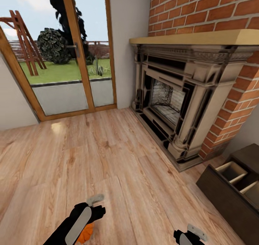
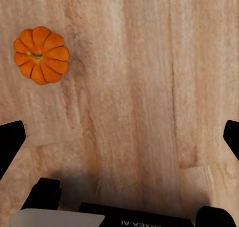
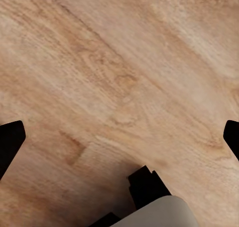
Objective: Place each of the two pumpkins and all three candles from the living room inside a cabinet in the living room (use any cabinet), then make sure every cabinet is closed, and position the cauldron so it is next to a table in the living room.
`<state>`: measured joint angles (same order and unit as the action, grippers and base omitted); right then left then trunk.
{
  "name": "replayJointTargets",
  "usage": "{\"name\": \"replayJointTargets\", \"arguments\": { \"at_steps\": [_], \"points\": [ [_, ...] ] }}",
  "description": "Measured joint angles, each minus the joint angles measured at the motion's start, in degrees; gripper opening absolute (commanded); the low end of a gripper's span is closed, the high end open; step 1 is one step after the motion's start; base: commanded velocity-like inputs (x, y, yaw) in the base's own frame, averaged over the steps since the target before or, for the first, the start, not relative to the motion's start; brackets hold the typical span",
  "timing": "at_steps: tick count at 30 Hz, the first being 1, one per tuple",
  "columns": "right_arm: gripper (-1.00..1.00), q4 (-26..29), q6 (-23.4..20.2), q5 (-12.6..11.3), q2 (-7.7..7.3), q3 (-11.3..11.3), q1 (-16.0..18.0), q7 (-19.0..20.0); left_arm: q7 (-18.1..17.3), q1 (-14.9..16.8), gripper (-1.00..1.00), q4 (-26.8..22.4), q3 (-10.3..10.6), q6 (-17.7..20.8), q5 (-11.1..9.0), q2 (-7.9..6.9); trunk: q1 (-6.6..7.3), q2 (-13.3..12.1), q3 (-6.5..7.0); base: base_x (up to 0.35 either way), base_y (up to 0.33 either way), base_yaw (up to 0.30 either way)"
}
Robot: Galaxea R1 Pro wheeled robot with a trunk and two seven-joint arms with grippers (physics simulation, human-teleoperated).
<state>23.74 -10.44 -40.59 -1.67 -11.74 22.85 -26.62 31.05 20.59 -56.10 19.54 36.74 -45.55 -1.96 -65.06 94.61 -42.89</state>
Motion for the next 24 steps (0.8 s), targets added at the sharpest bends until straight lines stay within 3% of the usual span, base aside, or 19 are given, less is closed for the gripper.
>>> {"name": "replayJointTargets", "arguments": {
  "at_steps": [24],
  "points": [
    [1.00, 0.0, 0.0, 0.0, 0.00, 0.0, 0.0, 0.0, 0.0, 0.0, 1.00, 0.0, 0.0, 0.0, 0.0, 0.00, 0.00, 0.0, 1.31, 0.004, 0.000, 0.263]
  ]
}}
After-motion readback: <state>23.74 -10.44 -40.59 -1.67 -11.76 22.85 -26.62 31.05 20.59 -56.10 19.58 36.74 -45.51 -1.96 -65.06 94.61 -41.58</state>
